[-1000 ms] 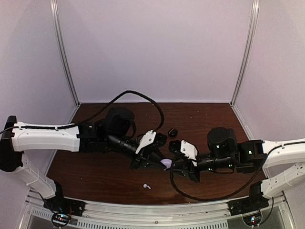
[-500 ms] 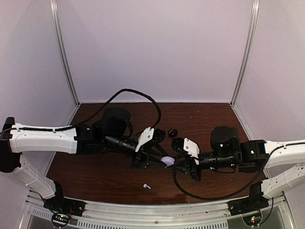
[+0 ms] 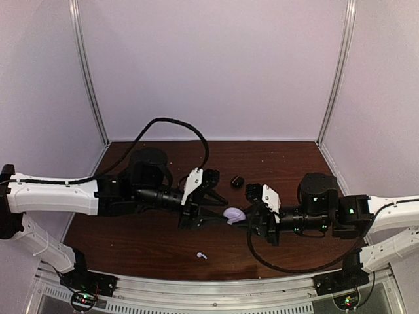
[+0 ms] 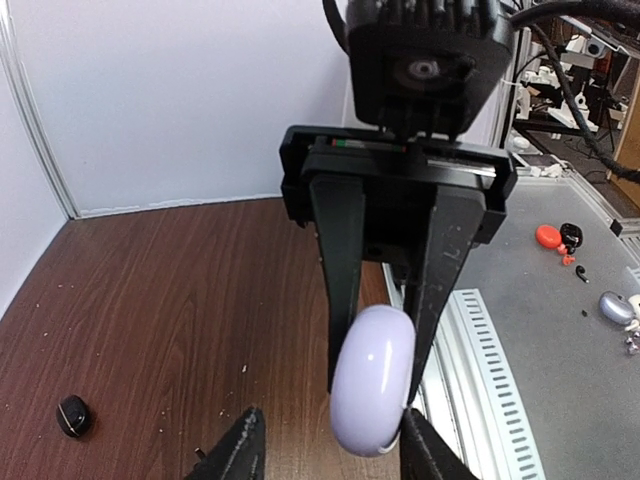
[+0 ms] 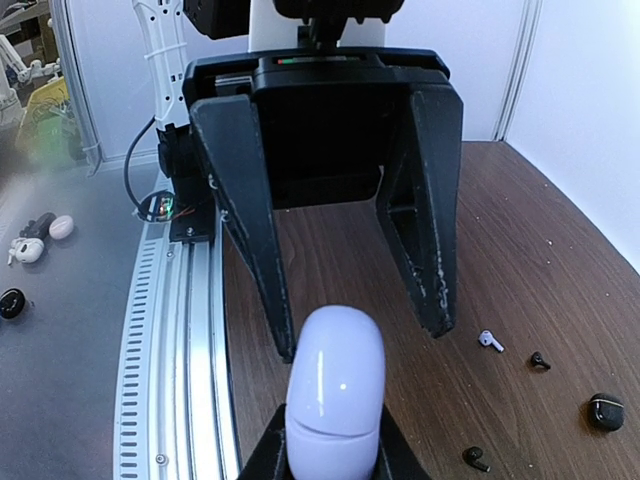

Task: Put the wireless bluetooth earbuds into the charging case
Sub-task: Pass from the left arm to the right, then open the charging case, then move the left earbud to the center of the board.

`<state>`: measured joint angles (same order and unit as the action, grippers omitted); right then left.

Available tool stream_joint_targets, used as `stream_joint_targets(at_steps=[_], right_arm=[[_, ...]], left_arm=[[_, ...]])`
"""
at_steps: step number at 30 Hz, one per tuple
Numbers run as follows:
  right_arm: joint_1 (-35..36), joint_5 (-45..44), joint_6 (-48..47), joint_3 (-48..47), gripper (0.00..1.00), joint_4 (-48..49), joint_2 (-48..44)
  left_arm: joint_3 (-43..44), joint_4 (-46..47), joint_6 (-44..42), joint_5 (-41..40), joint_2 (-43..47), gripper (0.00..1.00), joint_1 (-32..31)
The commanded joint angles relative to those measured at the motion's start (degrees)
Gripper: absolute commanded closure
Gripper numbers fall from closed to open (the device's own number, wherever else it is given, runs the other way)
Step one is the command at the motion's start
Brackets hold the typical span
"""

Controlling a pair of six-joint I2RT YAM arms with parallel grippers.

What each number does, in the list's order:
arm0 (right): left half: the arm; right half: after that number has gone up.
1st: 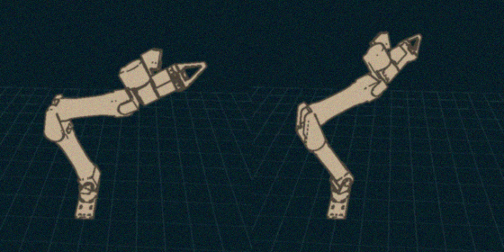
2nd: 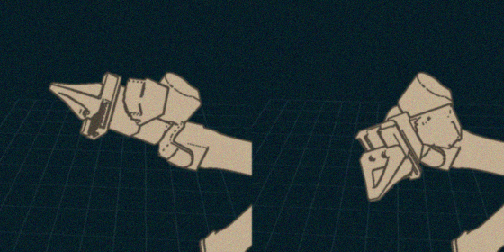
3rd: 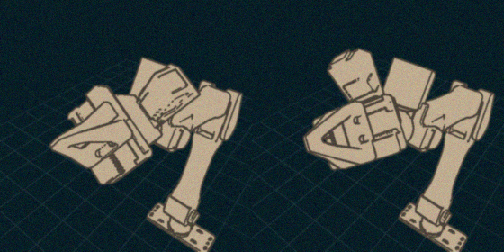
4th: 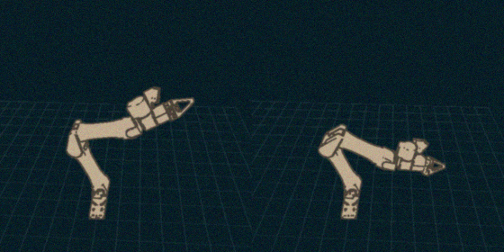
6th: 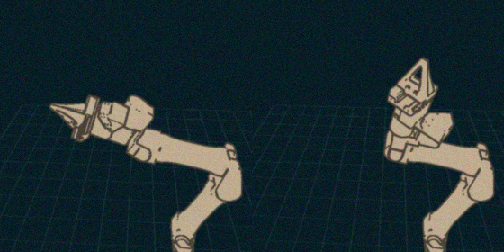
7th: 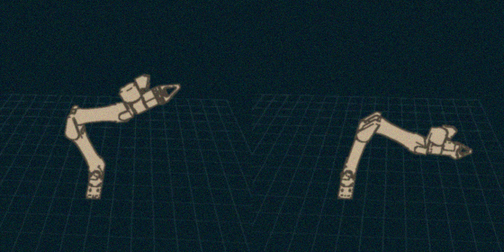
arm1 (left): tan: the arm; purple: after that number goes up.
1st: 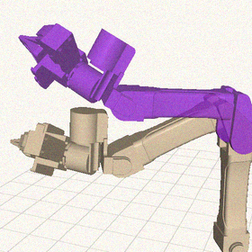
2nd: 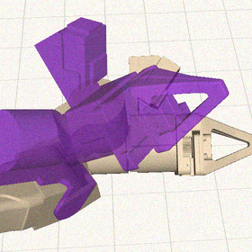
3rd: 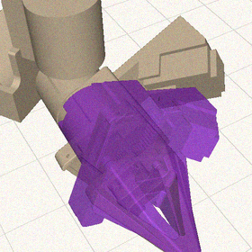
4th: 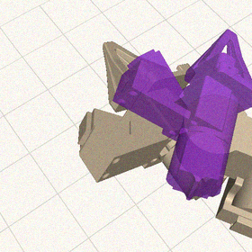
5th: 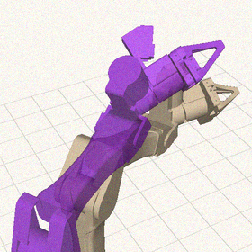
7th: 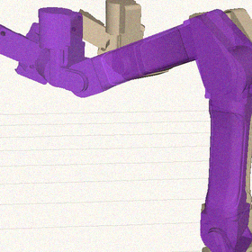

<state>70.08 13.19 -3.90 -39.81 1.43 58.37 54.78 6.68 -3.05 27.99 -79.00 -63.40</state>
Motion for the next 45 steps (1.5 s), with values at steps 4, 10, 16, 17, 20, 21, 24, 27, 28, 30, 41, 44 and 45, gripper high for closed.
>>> stream_joint_targets(at_steps=[4, 10, 16, 17, 20, 21, 24, 27, 28, 30, 41, 44, 45], right_arm=[[0.3, 1.8, -1.0, 1.7, 0.89, 1.3, -1.3], [0.3, 1.8, -1.5, 1.9, 0.89, 1.8, -2.1], [0.3, 0.0, -0.9, 3.6, 0.9, 3.3, -3.5], [0.1, -0.5, -0.4, 4.1, 0.9, 4.0, -4.0], [-1.6, -0.4, 1.4, 6.1, 0.89, 6.2, -5.7], [-2.9, 0.3, 2.0, 6.7, 0.89, 6.7, -6.3], [-5.2, 2.5, 3.9, 8.5, 0.88, 8.9, -7.8], [-5.8, 2.8, 6.2, 9.8, 0.87, 10.2, -8.7], [-5.8, 2.9, 7.3, 10.6, 0.87, 11.0, -8.8], [-5.8, 3.6, 8.7, 11.9, 0.87, 12.8, -8.8], [-5.9, 4.2, 10.0, 13.9, 0.88, 13.7, -8.6], [-5.9, 4.7, 10.0, 13.8, 0.88, 13.8, -8.3], [-5.9, 4.7, 9.9, 13.8, 0.88, 13.9, -8.2]], left_arm=[[-1.6, 8.1, 2.9, -3.6, 2.9, 0.53, 2.0], [-2.1, 8.5, 5.3, -5.3, 2.8, 0.53, 3.2], [-4.0, 10.5, 7.3, -5.0, 3.9, 0.53, 4.6], [-4.7, 11.3, 8.5, -4.7, 4.4, 0.52, 5.3], [-7.3, 13.5, 12.6, -3.9, 6.1, 0.52, 8.6], [-8.0, 13.4, 13.6, -4.3, 6.4, 0.52, 9.5], [-9.8, 10.3, 14.8, -5.8, 7.0, 0.52, 9.9], [-12.9, 8.5, 17.3, -6.0, 8.0, 0.54, 9.8], [-14.9, 9.4, 18.9, -6.0, 8.5, 0.55, 9.7], [-21.1, 13.1, 21.9, -6.3, 10.5, 0.56, 9.0], [-35.9, 21.8, 23.7, -15.2, 12.3, 0.58, 0.8], [-38.9, 26.3, 21.0, -15.6, 11.9, 0.58, 0.1], [-39.7, 27.8, 19.6, -15.5, 11.6, 0.58, 0.0]])
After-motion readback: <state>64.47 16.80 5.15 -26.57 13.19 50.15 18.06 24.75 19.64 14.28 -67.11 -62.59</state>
